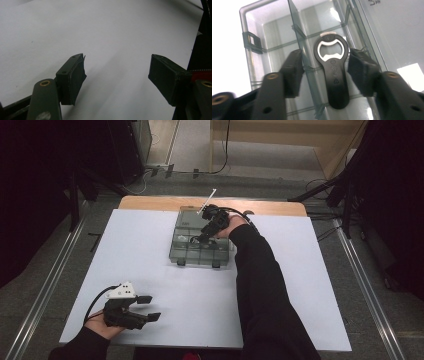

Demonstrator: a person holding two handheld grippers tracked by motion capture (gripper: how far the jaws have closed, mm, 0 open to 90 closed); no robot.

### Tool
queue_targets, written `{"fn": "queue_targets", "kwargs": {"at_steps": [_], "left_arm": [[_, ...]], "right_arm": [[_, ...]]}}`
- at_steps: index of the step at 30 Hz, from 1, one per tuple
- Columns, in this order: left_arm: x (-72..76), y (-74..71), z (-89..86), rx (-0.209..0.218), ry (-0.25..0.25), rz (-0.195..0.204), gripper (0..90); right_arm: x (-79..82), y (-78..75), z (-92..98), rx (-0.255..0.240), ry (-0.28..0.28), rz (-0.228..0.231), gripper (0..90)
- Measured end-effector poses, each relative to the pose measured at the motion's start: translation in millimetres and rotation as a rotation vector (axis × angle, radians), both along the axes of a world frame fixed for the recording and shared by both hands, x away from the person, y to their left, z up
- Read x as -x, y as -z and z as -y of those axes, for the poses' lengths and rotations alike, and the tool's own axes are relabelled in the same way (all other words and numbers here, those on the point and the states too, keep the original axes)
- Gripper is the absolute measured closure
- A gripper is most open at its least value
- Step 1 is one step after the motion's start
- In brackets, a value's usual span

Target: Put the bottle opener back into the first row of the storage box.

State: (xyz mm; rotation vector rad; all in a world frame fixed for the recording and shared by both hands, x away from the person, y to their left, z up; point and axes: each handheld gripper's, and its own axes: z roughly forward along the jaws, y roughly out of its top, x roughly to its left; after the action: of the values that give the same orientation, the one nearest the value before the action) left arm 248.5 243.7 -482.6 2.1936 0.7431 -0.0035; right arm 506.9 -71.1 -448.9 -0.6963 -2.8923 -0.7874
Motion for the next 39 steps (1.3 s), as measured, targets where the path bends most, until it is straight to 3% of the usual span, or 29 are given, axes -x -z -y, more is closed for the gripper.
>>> {"fn": "queue_targets", "kwargs": {"at_steps": [2, 3, 4, 5, 7, 10, 20, 39], "left_arm": [[0.1, -0.2, 0.0, -0.002, 0.0, 0.001, 28.7], [0.3, -0.3, -0.1, -0.003, 0.001, 0.002, 28.7], [0.3, -0.3, -0.1, -0.003, 0.001, 0.002, 28.7], [0.4, -0.2, 0.1, -0.003, 0.002, 0.002, 28.7], [0.0, 0.2, 0.4, -0.002, 0.001, 0.002, 28.7], [-0.1, 0.5, 0.9, -0.003, 0.003, -0.003, 28.7], [-1.3, 1.1, 0.9, -0.011, -0.001, 0.0, 28.7], [-3.8, 1.3, -1.1, -0.008, -0.019, -0.002, 28.7]], "right_arm": [[1.1, -1.4, 0.1, -0.005, 0.003, 0.009, 41.4], [4.0, -4.5, 0.1, -0.027, 0.02, 0.013, 34.2], [4.0, -4.5, 0.1, -0.027, 0.02, 0.013, 34.2], [7.2, -6.5, 1.0, -0.062, 0.045, 0.012, 28.2], [10.3, -7.4, 1.7, -0.097, 0.066, 0.014, 25.3], [16.2, -8.3, 2.4, -0.1, 0.099, 0.027, 22.2], [34.6, -6.2, 9.5, -0.105, 0.215, 0.014, 22.4], [83.3, -15.5, 30.0, -0.157, 0.32, 0.015, 21.9]]}}
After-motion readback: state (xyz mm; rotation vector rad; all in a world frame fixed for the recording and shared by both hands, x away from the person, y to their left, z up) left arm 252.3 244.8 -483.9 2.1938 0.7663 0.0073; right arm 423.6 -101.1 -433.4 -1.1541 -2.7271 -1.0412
